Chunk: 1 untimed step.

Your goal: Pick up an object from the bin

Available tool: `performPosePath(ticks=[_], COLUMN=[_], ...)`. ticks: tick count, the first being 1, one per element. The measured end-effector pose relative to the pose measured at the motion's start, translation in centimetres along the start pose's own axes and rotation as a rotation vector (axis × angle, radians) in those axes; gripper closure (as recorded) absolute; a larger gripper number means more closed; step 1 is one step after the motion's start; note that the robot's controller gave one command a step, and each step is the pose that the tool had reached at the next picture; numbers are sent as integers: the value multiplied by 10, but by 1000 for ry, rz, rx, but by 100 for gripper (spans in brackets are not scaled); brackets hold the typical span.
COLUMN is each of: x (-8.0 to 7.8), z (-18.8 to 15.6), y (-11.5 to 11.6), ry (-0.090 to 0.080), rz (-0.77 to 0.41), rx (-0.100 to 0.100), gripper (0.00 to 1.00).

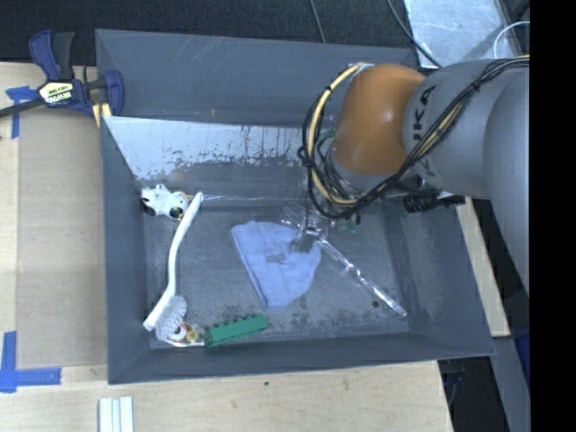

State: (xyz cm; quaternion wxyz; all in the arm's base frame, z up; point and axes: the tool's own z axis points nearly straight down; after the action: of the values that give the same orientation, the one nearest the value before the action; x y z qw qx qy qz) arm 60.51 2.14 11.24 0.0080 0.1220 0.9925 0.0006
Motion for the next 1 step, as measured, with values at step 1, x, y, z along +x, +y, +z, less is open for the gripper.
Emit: performPosePath(ticks=[1], x=[4], z=[-110], y=[24], ry=[6], rz=[-14], rx=[1], gripper=[0])
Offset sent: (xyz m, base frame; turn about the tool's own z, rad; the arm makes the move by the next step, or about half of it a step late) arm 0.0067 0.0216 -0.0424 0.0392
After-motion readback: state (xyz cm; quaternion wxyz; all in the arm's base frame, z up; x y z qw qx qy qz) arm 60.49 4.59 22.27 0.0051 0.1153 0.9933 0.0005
